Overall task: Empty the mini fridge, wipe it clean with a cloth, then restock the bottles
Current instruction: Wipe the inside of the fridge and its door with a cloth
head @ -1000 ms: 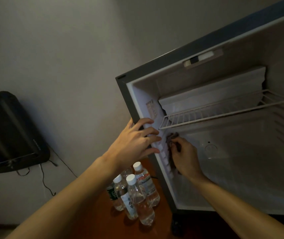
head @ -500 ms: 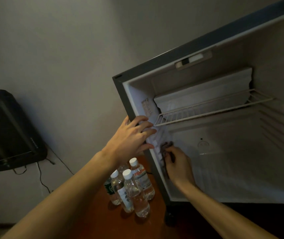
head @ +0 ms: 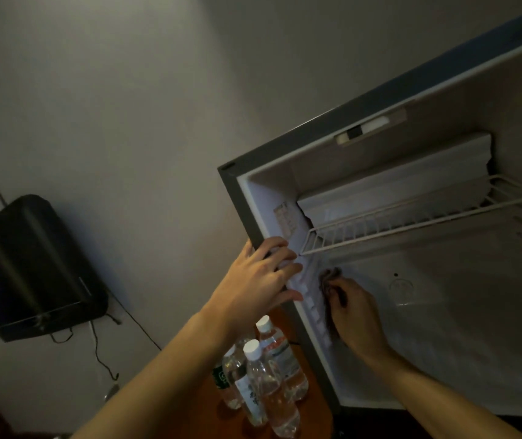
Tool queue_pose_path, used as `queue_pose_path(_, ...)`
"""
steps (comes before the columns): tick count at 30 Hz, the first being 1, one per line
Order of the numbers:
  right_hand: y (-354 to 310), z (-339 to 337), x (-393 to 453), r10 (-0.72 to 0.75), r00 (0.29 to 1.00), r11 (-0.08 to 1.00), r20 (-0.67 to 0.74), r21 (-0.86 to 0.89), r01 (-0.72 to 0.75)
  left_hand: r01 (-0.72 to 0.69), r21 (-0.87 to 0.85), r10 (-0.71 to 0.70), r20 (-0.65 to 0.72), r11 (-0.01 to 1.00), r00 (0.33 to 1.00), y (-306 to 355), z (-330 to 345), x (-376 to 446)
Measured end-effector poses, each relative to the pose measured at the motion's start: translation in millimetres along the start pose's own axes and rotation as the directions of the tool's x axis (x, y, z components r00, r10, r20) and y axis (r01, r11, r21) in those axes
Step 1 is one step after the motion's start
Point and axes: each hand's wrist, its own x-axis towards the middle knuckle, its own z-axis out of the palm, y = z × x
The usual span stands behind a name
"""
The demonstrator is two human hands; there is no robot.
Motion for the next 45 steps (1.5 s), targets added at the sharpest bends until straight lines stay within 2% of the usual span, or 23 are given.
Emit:
queue_pose_path(7, 10.1, 5.5, 21.0, 0.007, 1.000, 0.999, 0.024, -0.042, -0.006, 0.023, -0.034, -0.022, 0.039, 0.999, 0.999, 0.9, 2.6, -1.2)
queue_pose_path(14, -28.0, -14.0, -35.5, -0.026, 0.997, 0.999, 0.066, 0.021, 0.025, 0.056, -0.036, -0.054, 0.070, 0.998, 0.996, 4.5, -6.3, 4.3)
queue_pose_path(19, -45.7, -24.3, -61.7, -0.070, 0.994, 0.997, 0.083, 0.039, 0.067, 0.068, 0.009, -0.068, 0.032, 0.998, 0.997, 11.4, -15.2, 7.8)
queue_pose_path(24, -41.7, -25.5, -48.7, 0.027, 0.994, 0.998, 0.109, 0.062, -0.034, 0.067, 0.007, -0.067, 0.010, 0.998, 0.998, 10.1, -9.6, 5.6)
queue_pose_path(28, -22.3, -12.8, -22.6, 0.048, 0.999, 0.997, 0.010, 0.061, -0.048, 0.067, -0.029, -0.066, 0.023, 0.997, 0.998, 7.5, -4.5, 4.2)
queue_pose_path(34, 3.5, 2.5, 16.4, 0.048, 0.999, 0.999, -0.019, -0.006, -0.048, 0.073, -0.102, -0.065, 0.071, 0.992, 0.995, 5.0, -1.9, 2.5)
queue_pose_path(37, -3.6, 0.6, 7.5, 0.038, 0.999, 0.999, -0.038, -0.030, -0.039, 0.073, -0.103, -0.064, 0.090, 0.992, 0.994, 3.9, -2.1, 3.3)
queue_pose_path(42, -27.7, -13.8, -29.0, -0.044, 0.998, 0.998, -0.047, 0.053, 0.047, 0.071, -0.077, -0.064, 0.093, 0.994, 0.994, 5.8, -7.1, 4.3)
queue_pose_path(45, -48.2, -24.0, -33.8, -0.072, 0.997, 0.993, 0.006, 0.099, 0.071, 0.097, -0.105, -0.084, 0.119, 0.990, 0.989, 7.6, -11.2, 5.0)
